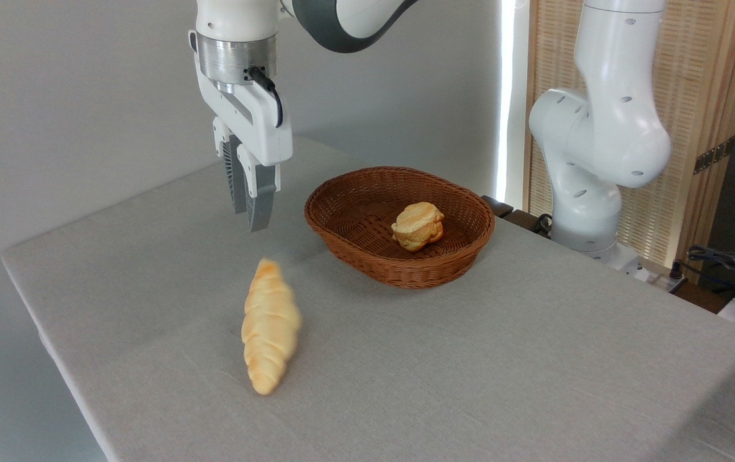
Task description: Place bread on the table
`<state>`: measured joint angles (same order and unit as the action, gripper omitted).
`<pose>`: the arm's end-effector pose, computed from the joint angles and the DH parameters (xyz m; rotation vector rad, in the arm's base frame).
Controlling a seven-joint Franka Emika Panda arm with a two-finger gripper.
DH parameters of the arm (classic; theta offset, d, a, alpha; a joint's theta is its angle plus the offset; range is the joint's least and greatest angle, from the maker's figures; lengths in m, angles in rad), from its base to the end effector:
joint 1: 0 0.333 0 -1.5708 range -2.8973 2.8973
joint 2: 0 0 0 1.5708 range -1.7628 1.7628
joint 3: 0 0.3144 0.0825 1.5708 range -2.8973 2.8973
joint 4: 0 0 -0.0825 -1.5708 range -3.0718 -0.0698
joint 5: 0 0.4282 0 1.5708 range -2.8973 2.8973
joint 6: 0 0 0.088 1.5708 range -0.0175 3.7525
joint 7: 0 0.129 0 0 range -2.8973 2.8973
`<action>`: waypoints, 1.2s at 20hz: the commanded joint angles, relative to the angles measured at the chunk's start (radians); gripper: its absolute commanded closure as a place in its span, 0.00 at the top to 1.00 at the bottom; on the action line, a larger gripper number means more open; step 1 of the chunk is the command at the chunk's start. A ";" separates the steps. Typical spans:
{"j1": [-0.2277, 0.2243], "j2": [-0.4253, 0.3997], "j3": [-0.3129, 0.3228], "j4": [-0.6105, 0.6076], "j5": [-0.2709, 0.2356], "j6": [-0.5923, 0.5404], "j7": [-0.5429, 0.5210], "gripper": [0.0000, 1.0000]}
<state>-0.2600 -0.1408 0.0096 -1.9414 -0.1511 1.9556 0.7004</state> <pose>0.5591 -0.1562 0.5258 2.7176 -1.3209 0.2778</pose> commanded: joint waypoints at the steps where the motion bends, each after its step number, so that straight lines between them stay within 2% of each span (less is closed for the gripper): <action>1: -0.004 0.003 0.035 0.033 0.005 0.014 0.004 1.00; 6: -0.002 0.001 0.043 0.033 0.008 0.002 -0.012 1.00; 8: -0.001 0.000 0.067 0.033 0.008 -0.007 -0.038 1.00; 12: -0.001 0.000 0.066 0.033 0.008 -0.112 -0.047 1.00; 18: -0.001 0.003 0.066 0.033 0.008 -0.156 -0.053 1.00; 19: -0.001 0.003 0.066 0.033 0.018 -0.156 -0.055 1.00; 22: -0.001 0.001 0.073 0.056 0.091 -0.155 -0.076 1.00; 24: 0.004 0.001 0.091 0.065 0.102 -0.156 -0.075 1.00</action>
<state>-0.2544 -0.1412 0.0747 -1.9074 -0.0809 1.8166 0.6444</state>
